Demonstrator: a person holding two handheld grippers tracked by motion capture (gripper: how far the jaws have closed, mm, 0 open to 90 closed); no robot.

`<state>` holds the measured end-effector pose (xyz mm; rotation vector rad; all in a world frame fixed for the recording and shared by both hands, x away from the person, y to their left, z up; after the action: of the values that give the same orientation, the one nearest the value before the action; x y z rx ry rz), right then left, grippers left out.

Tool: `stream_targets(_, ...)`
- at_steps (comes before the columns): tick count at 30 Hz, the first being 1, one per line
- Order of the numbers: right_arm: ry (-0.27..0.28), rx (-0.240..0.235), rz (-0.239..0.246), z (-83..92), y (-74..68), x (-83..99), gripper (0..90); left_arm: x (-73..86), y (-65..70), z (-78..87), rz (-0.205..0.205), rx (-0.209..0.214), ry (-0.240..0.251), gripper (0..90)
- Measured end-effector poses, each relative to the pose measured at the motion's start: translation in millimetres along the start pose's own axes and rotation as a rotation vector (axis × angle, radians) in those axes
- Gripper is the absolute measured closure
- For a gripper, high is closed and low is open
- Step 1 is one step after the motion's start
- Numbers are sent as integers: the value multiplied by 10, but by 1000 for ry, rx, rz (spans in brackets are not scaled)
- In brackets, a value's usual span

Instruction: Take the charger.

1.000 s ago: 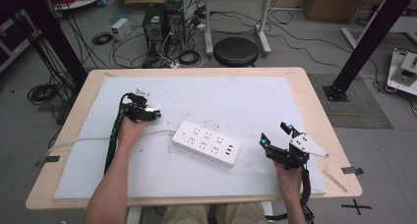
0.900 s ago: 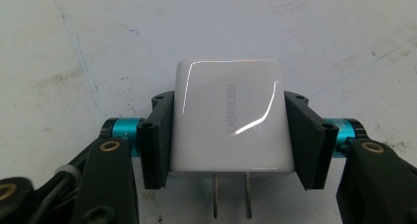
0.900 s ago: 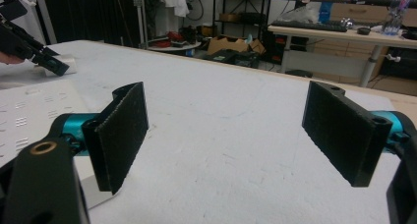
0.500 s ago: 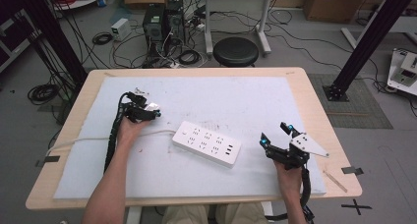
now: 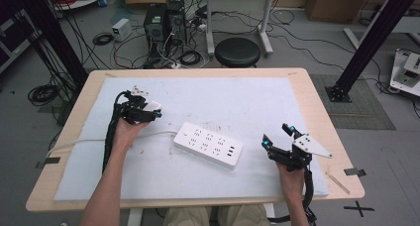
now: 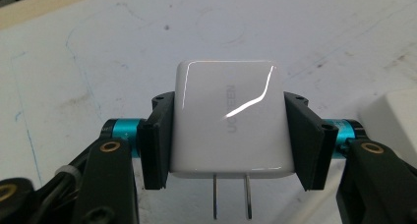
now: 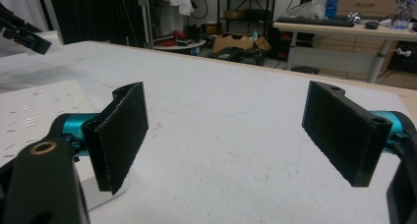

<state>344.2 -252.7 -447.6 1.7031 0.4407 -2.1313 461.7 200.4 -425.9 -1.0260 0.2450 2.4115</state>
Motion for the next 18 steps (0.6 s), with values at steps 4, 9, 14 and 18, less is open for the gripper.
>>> stream_targets(4, 0, -5, 4, -3, 1, -1, 180, -9, 124, 94, -6, 18, 35, 424)
stream_targets(9, -4, -7, -1, -4, -2, -1, 180, 55, 252, 164, -16, 26, 53, 424)
stream_targets(14, -8, -11, 3, -7, -8, 0, 180, 107, 368, 283, -26, 29, 89, 424)
stream_targets(18, -7, -16, -4, -7, -2, -2, 180, 136, 505, 434, -44, 32, 129, 424)
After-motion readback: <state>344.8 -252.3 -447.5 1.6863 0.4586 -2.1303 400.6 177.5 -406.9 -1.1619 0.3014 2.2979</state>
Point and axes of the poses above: each handheld gripper's, and its own axes: z roughly backward along the jaws, x roughly out of its underside, y roughly to its right, the point moved 5 cm from there along -z, roughly forward along the jaws, and after that the axes turned 3 degrees about -y, right-handed, at the moved point
